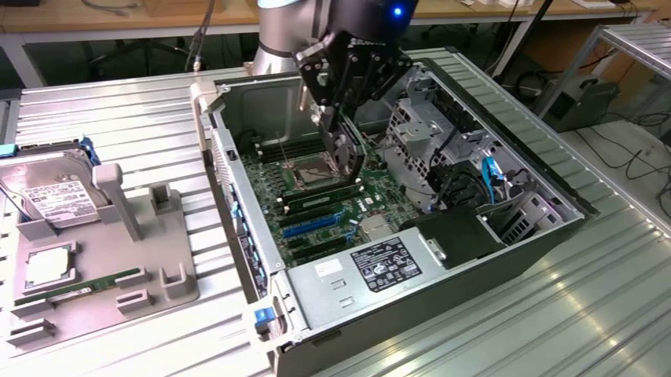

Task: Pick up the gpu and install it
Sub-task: 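Pick up the gpu and move the gpu toward the slot, then insert the gpu into the slot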

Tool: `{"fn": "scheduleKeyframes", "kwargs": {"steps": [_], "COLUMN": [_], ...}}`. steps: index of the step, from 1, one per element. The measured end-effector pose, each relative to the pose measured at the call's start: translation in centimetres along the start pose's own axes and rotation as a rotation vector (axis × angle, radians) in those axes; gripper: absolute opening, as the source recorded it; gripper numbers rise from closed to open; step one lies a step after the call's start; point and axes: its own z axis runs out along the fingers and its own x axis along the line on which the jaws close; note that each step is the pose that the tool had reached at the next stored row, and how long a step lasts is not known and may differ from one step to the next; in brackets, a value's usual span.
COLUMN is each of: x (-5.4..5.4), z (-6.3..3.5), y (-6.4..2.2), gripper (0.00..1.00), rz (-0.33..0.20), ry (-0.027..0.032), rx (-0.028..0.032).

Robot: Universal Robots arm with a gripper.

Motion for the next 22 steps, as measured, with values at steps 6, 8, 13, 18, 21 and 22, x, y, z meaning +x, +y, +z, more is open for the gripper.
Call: {"fn": "scheduleKeyframes", "kwargs": {"steps": [6,8,13,18,21,22], "x": [-2.3,-2.4,-2.4,-2.4,-2.4,-2.4], "z": [0.98,1.13,1.26,1.26,1.26,1.26], "y": [-0.03,-0.04,-0.05,-0.05,-0.05,-0.05], "gripper": [0.26,0.26,0.26,0.26,0.26,0.26], "rz": [-0.001,-0.002,-0.002,-0.002,-0.002,-0.002], "ry": [-0.0001,-0.0042,-0.0127,-0.0127,-0.0127,-0.0127], "rx": [0.0039,0.0037,0.0039,0.0039,0.0039,0.0039]}}
